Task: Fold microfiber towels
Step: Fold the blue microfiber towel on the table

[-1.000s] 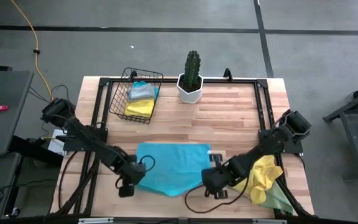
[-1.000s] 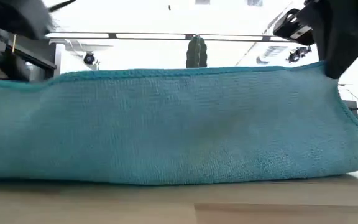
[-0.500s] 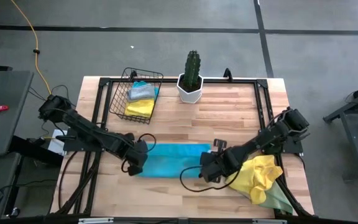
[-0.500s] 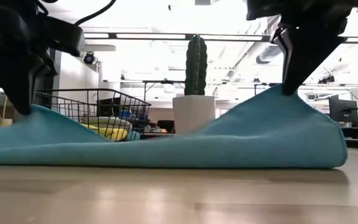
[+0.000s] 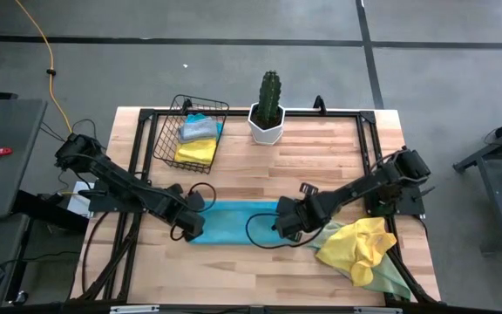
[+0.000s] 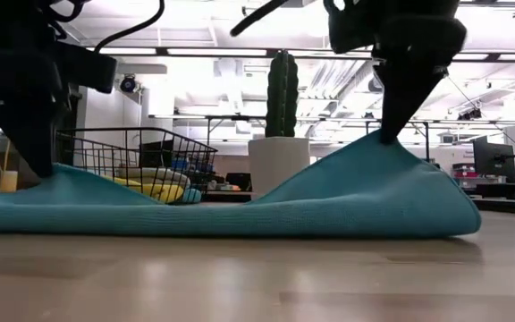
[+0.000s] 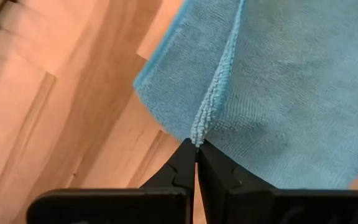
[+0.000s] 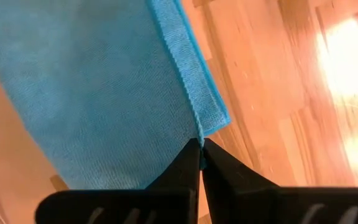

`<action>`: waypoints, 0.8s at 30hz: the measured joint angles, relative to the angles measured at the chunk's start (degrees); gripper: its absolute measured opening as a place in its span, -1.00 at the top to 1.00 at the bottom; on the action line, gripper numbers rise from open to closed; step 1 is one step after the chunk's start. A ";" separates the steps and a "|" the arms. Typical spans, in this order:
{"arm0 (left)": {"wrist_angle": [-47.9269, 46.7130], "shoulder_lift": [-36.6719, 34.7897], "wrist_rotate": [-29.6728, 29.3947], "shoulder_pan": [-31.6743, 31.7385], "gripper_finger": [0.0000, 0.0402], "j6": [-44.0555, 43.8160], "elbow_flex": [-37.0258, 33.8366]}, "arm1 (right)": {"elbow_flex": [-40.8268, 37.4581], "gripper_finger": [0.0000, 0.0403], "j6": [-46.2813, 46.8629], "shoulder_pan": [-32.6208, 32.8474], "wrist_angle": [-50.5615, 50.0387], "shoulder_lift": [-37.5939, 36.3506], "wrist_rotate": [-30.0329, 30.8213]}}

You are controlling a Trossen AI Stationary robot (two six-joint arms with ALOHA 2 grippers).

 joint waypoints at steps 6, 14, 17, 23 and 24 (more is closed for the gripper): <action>-0.24 0.00 -1.72 0.00 1.00 -1.15 0.00 | 0.00 1.00 1.45 -1.50 -0.29 0.00 -1.45; -3.41 0.00 -8.22 0.00 1.00 -5.15 0.00 | 0.00 1.00 4.01 -1.63 -2.11 0.00 -0.55; -3.97 0.00 -9.92 0.02 1.00 -5.63 0.00 | 0.00 1.00 4.02 -1.64 -2.21 0.00 -0.45; -4.03 0.00 -10.69 0.02 1.00 -7.50 0.00 | 0.00 1.00 4.95 -2.30 -2.29 0.00 1.60; -4.03 0.00 -10.68 0.02 1.00 -7.97 0.00 | 0.00 1.00 4.95 -2.32 -2.29 0.01 1.61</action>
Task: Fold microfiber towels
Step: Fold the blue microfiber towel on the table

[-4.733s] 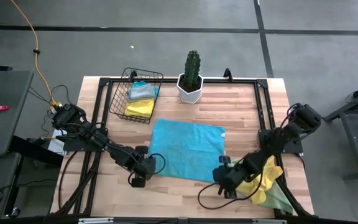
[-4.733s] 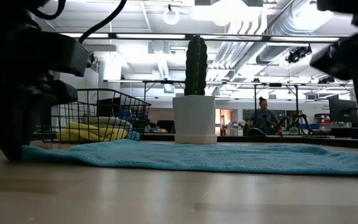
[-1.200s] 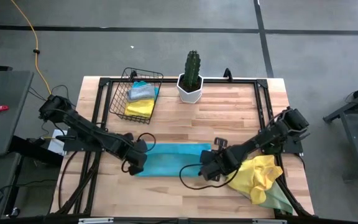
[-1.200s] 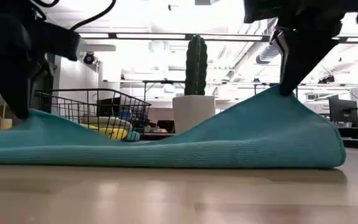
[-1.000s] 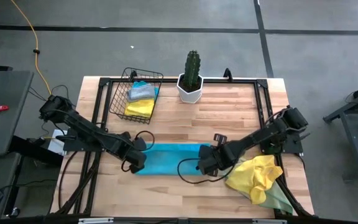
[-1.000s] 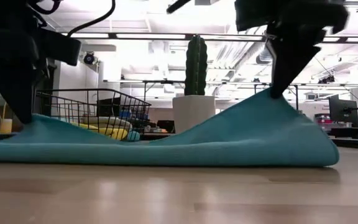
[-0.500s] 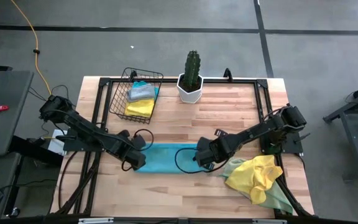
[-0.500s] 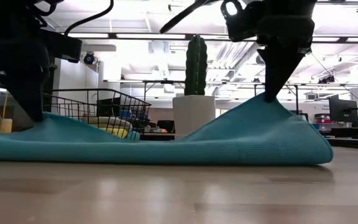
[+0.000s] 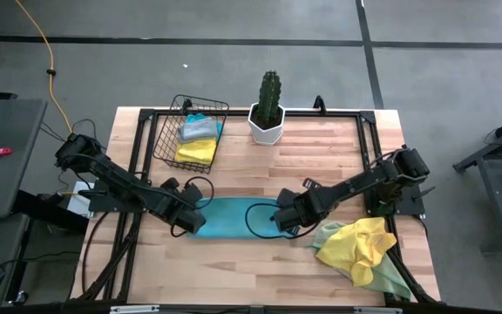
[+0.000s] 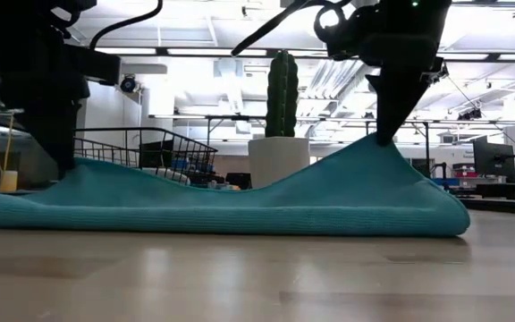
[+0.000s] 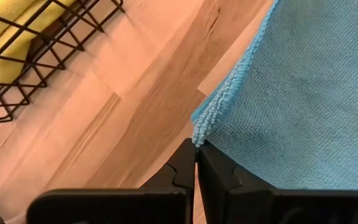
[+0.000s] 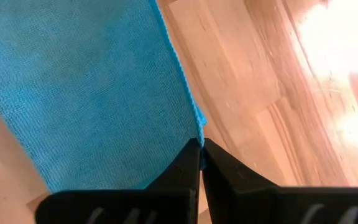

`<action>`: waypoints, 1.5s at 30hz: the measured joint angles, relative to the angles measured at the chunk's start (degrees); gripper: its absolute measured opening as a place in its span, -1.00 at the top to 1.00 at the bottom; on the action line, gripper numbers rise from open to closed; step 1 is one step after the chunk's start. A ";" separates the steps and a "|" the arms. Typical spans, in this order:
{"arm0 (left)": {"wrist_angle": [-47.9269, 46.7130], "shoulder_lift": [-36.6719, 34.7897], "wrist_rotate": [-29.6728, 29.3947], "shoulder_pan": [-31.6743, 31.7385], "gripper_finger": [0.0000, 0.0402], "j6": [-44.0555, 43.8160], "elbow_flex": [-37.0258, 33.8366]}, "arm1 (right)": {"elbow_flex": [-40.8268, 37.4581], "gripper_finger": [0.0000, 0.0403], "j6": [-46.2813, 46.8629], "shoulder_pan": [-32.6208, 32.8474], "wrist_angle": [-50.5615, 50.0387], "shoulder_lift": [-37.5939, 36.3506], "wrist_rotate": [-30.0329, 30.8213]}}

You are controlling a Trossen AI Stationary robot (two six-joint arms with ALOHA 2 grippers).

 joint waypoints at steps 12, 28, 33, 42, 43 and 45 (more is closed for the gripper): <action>0.00 0.00 0.35 0.00 0.97 1.58 0.00 | 0.00 1.00 -0.11 0.01 0.11 0.01 0.35; -4.21 0.00 -0.46 0.00 0.48 4.22 0.07 | 0.00 1.00 -0.11 0.01 0.87 0.01 0.97; -6.28 -0.04 -0.88 0.00 0.38 4.50 0.78 | 0.00 1.00 -0.11 0.01 0.92 0.01 1.03; 0.16 -0.04 -7.31 -1.79 0.37 6.99 0.92 | 0.00 0.84 -2.50 -0.01 2.83 0.02 1.05; 0.35 -0.04 -7.34 -2.00 0.37 7.05 0.92 | 0.00 0.78 -2.92 -0.12 3.28 0.02 1.08; 0.35 -0.04 -7.75 -2.35 0.37 7.01 0.92 | 0.00 0.64 -3.09 -0.33 3.76 0.03 1.22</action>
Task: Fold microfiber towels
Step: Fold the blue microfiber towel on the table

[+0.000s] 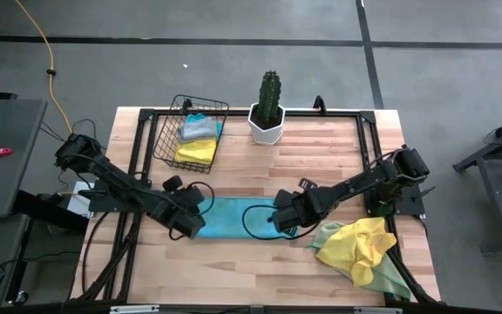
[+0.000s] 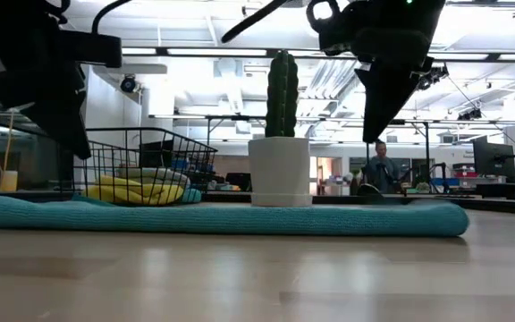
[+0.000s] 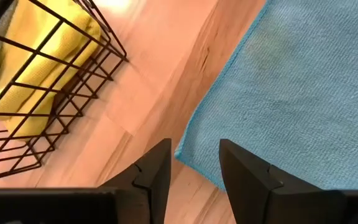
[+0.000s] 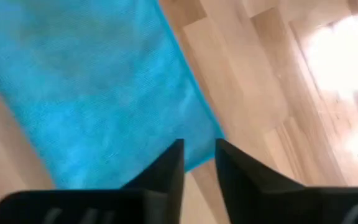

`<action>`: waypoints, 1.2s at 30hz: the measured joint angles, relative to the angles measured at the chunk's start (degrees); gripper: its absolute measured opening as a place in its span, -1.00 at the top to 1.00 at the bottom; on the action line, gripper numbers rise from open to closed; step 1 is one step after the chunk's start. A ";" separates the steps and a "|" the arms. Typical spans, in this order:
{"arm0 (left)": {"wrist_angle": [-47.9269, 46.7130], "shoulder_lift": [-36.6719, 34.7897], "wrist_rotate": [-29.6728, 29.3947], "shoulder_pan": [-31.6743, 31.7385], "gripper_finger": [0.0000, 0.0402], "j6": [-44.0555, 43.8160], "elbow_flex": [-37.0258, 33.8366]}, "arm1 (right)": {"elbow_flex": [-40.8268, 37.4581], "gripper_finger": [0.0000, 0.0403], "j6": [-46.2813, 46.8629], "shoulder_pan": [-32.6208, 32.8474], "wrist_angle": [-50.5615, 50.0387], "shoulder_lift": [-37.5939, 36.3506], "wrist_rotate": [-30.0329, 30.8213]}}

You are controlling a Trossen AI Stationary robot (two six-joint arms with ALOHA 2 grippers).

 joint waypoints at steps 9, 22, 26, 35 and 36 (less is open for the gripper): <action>1.47 -0.02 -8.26 -3.37 0.37 -2.71 -0.62 | -0.05 0.17 -0.02 -1.92 -9.43 0.00 10.45; 57.52 -0.68 7.37 -3.58 0.37 31.72 -7.97 | -27.91 0.15 2.16 4.85 13.12 -13.39 7.93; 55.51 -0.66 6.86 -3.04 0.37 40.05 -5.92 | -34.38 0.15 -0.50 8.52 29.13 -19.60 12.91; 41.81 -0.66 9.08 -6.35 0.37 39.30 -7.76 | -47.08 0.15 -13.38 12.58 69.21 -23.67 11.33; 40.37 -0.66 9.04 -7.16 0.37 37.84 -8.21 | -47.69 0.15 -13.78 12.61 71.55 -23.54 10.20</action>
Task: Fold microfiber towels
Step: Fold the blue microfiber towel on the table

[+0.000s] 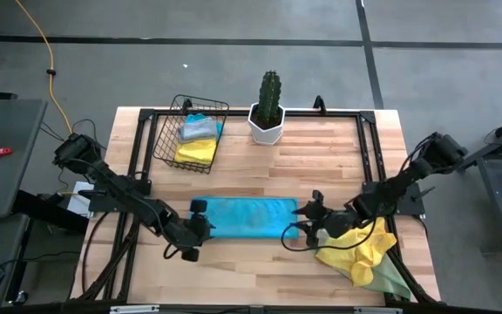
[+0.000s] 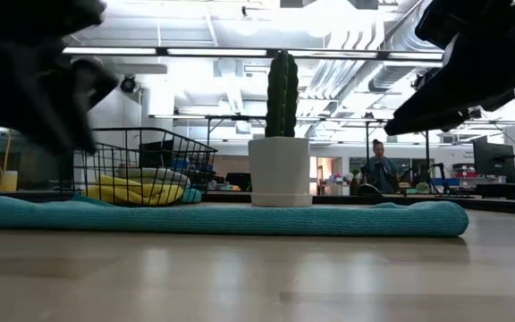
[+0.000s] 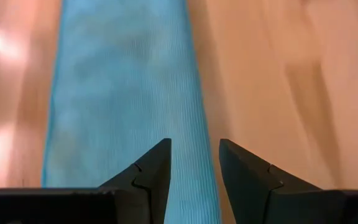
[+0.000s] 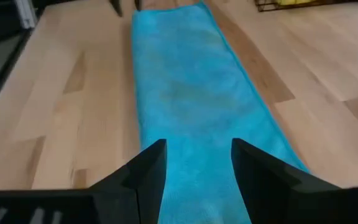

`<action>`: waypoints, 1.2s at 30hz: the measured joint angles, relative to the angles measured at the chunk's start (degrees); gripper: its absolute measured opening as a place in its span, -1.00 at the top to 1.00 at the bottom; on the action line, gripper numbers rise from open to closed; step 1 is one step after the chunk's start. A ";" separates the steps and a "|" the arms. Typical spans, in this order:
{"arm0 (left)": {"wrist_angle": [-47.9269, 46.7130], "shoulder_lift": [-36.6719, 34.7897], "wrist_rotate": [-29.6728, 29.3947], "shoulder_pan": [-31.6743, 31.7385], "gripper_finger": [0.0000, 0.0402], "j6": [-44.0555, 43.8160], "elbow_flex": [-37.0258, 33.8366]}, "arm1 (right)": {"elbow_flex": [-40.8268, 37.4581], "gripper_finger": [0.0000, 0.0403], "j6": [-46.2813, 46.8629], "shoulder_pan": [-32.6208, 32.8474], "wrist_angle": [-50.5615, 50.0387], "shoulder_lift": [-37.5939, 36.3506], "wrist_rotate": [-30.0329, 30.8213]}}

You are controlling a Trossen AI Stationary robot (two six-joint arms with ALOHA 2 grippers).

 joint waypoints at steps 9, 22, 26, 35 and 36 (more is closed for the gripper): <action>-3.75 0.07 -0.59 -7.07 0.37 -13.82 -3.28 | -1.12 0.15 -1.19 -0.22 2.97 0.04 -1.35; -4.91 0.07 3.31 -7.80 0.37 -21.31 -8.44 | -1.07 0.15 -2.43 -0.22 4.93 0.06 -2.99; -4.26 0.07 5.88 -7.81 0.37 -21.30 -8.44 | -1.03 0.15 -5.53 -0.22 9.07 0.06 -7.13; -4.24 0.04 6.17 -7.75 0.37 -21.30 -8.42 | -0.23 0.15 -7.07 0.82 9.31 6.29 -9.19; -4.24 0.04 6.16 -7.75 0.37 -21.30 -8.42 | 0.31 0.15 -7.55 0.99 9.21 8.01 -9.23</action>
